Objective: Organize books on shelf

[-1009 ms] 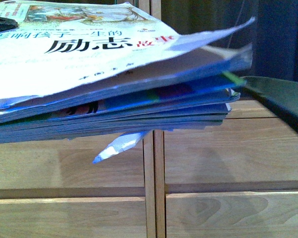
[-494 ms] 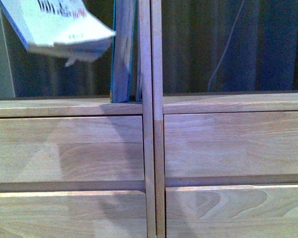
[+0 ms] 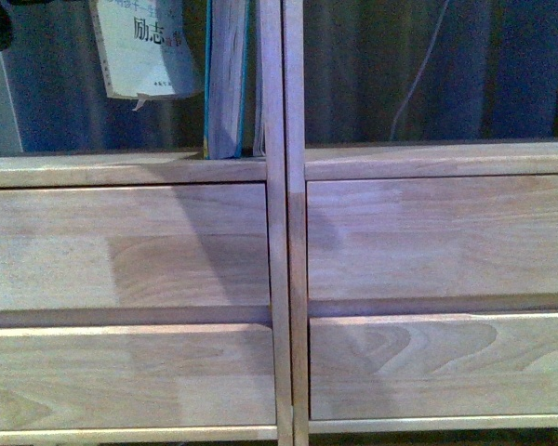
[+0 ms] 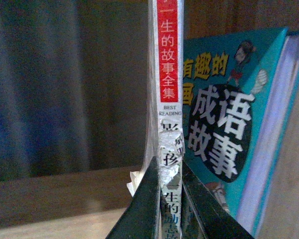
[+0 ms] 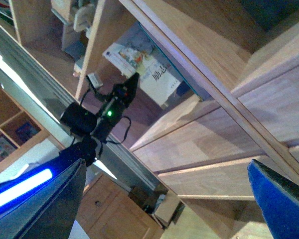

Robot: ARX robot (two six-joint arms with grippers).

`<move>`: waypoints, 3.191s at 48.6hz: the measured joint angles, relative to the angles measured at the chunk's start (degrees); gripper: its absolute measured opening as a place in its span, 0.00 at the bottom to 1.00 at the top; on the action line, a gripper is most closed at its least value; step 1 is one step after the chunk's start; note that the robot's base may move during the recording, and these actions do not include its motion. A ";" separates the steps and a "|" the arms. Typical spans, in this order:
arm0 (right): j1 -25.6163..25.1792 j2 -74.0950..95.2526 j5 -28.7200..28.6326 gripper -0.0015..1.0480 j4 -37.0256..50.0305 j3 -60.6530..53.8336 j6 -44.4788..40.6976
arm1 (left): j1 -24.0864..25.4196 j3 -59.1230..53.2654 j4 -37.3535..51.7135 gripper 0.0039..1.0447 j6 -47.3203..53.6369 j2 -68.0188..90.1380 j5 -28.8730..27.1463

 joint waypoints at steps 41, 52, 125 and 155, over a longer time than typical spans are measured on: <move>-0.39 -3.54 2.69 0.93 -10.51 -1.79 -16.35 | -7.39 18.95 2.38 0.06 16.63 23.65 -11.10; -0.39 -3.58 2.67 0.93 -10.51 -1.79 -16.35 | -8.04 15.91 1.90 0.14 17.00 21.62 -10.29; 18.91 -17.55 49.33 0.30 -43.78 -4.24 -66.05 | 2.10 -63.08 -6.19 0.05 -0.24 -52.74 -16.00; 20.00 -24.24 50.25 0.03 -42.38 -11.32 -68.54 | 8.15 -76.83 -8.33 0.02 0.02 -68.74 -9.99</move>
